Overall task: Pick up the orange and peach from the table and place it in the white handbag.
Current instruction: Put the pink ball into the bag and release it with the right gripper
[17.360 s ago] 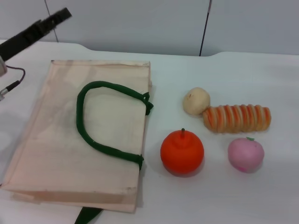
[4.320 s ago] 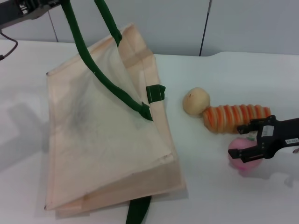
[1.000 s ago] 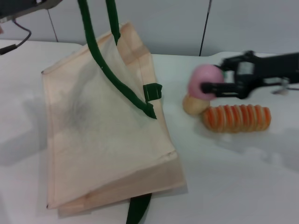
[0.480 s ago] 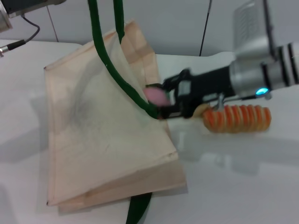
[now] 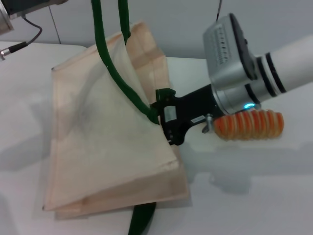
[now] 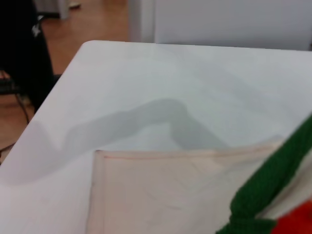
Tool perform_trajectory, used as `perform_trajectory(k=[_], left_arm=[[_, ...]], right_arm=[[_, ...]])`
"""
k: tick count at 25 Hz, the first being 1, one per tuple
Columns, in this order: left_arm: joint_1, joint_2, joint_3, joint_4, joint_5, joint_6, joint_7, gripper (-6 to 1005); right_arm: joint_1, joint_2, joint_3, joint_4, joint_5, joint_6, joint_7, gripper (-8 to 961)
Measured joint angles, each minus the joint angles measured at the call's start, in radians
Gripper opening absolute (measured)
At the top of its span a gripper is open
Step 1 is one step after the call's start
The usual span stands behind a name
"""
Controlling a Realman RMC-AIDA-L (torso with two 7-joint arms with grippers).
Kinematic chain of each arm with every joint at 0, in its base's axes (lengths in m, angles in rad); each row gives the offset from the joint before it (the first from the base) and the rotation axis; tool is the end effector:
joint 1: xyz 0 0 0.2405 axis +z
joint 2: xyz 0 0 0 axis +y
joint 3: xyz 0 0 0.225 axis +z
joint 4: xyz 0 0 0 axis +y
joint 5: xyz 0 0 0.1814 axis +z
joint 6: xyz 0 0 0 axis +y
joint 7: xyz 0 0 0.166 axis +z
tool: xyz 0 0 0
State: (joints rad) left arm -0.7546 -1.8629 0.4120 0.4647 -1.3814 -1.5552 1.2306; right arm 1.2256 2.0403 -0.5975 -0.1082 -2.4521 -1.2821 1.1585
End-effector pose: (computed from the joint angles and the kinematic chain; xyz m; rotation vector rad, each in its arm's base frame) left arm -0.1610 0.3864 0.1096 -2.2885 -1.1189 -1.3229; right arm 0.0922 0.3420 -0.0927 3.0842 0.1442 -0.2110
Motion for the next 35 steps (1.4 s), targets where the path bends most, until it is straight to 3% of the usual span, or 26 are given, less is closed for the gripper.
perform_trajectory(k=[20, 35], left_arm=[[-0.052, 0.009, 0.007, -0.041, -0.001, 0.004, 0.007, 230], [-0.063, 0.008, 0.001, -0.049, -0.001, 0.012, 0.008, 245]], right_arm=[[0.131, 0.009, -0.004, 0.158, 0.008, 0.182, -0.127, 497], [0.147, 0.011, 0.146, 0.228, 0.004, 0.297, -0.341, 496]])
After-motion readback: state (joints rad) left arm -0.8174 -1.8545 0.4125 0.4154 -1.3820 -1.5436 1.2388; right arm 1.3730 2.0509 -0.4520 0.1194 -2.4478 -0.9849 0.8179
